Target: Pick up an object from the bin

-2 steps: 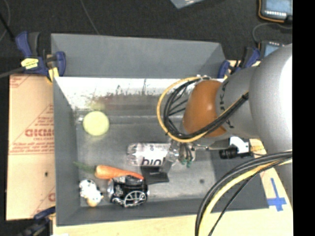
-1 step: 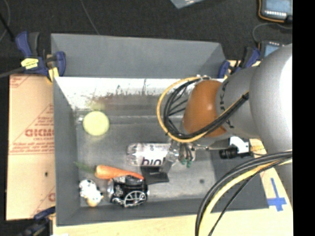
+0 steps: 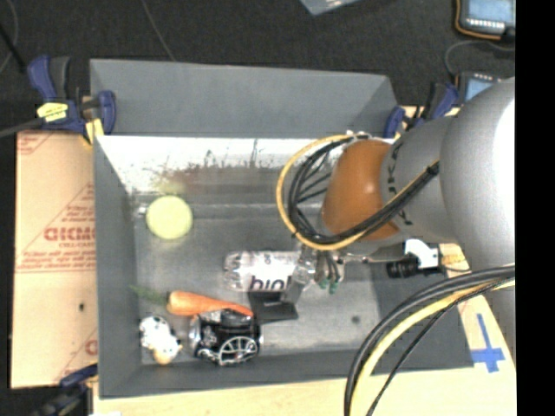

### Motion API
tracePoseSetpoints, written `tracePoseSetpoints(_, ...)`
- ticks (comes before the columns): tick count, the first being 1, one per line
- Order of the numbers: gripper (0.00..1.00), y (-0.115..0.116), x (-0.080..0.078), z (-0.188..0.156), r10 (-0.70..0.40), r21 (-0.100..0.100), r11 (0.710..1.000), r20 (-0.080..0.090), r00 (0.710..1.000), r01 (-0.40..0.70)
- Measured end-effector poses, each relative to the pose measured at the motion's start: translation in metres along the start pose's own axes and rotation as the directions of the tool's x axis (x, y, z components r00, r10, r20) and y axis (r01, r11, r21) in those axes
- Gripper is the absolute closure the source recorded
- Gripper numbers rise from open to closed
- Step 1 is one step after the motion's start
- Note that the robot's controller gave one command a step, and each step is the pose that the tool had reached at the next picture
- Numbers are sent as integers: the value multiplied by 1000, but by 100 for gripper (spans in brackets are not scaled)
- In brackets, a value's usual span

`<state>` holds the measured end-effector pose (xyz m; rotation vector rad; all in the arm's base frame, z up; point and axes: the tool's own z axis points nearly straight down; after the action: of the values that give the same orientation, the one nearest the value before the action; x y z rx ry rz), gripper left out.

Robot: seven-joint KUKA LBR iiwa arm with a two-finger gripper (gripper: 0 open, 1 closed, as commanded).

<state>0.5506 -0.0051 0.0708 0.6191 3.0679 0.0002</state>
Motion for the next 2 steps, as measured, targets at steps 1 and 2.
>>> tracePoseSetpoints(1, 100, 2, -6, -12, -34, 1, 999, -2, 999, 34)
tracePoseSetpoints(2, 100, 7, -13, -34, -39, 0, 999, 1, 999, 39)
